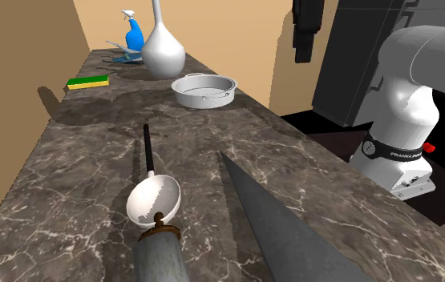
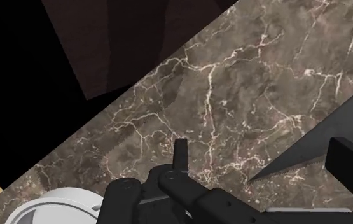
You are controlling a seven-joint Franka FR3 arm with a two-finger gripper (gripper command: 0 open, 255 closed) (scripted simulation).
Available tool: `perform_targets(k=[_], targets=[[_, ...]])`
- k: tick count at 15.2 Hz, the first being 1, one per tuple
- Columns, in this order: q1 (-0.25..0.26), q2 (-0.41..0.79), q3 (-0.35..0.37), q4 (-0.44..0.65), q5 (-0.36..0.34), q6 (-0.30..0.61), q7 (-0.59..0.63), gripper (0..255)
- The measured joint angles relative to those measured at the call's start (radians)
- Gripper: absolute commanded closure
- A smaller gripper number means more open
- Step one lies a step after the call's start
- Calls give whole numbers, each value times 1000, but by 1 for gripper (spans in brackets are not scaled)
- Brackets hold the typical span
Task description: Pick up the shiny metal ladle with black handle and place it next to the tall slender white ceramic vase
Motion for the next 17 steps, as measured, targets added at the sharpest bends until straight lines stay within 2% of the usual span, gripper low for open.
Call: perform_targets(k=[4,8,13,17], targets=[[-28,97,86,5,25,124,197,0],[-68,248,169,76,12,233,403,0],[-120,433,246,162,-60,352,665,0],[-151,592,276,262,-158,411,879,0]])
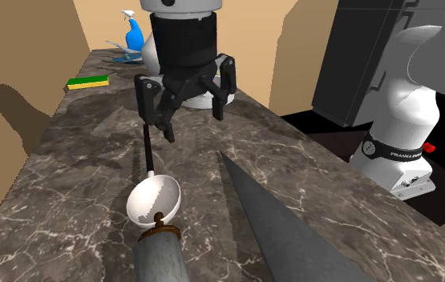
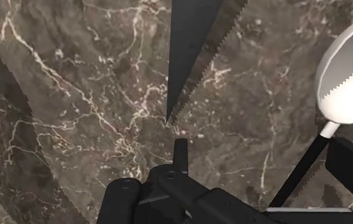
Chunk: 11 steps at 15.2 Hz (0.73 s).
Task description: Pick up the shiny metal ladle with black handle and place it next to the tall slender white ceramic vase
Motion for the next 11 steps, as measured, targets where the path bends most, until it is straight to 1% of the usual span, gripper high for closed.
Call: perform_targets(k=[3,7,11], targets=[[-2,130,5,94,-88,27,169,0],[15,283,-25,237,-188,23,355,0],[18,321,-39,239,-216,57,399,0]])
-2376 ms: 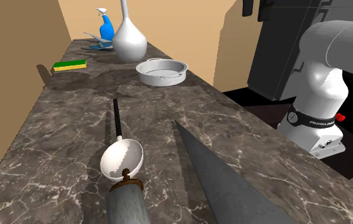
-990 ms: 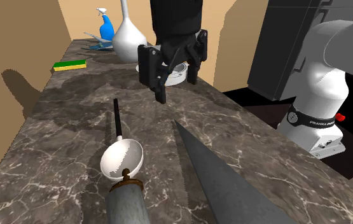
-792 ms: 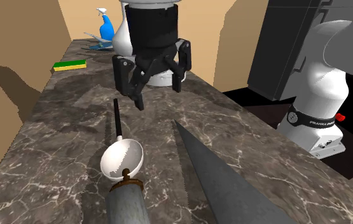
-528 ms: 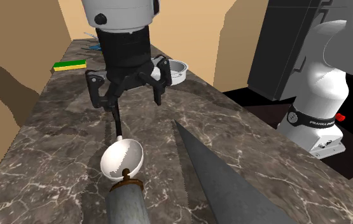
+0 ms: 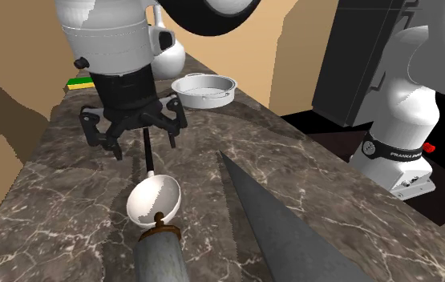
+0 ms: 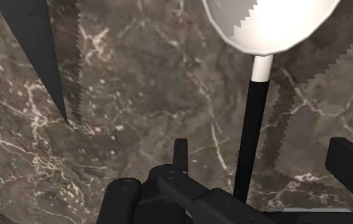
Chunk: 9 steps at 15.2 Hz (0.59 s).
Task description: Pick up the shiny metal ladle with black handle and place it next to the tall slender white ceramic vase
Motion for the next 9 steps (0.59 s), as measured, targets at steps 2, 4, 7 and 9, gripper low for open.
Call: perform_targets(k=[2,4,7,9], targets=[[0,17,-5,-5,-11,20,8,0],[-1,29,-10,-14,-20,41,12,0],[0,34,-11,-17,-23,48,15,0],[0,35,-11,-17,-24,49,16,0]])
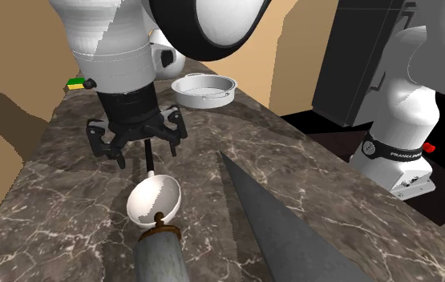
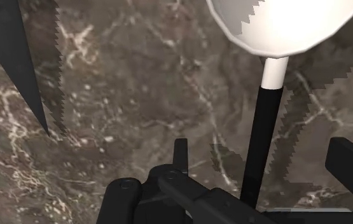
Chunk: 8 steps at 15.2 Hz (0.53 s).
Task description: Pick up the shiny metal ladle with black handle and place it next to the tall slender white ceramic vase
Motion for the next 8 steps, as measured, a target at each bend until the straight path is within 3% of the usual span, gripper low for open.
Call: perform_targets(k=[1,2,8], targets=[[0,0,0,0,0,0,0,0],[0,0,0,0,0,0,0,255],[0,0,0,0,0,0,0,255]])
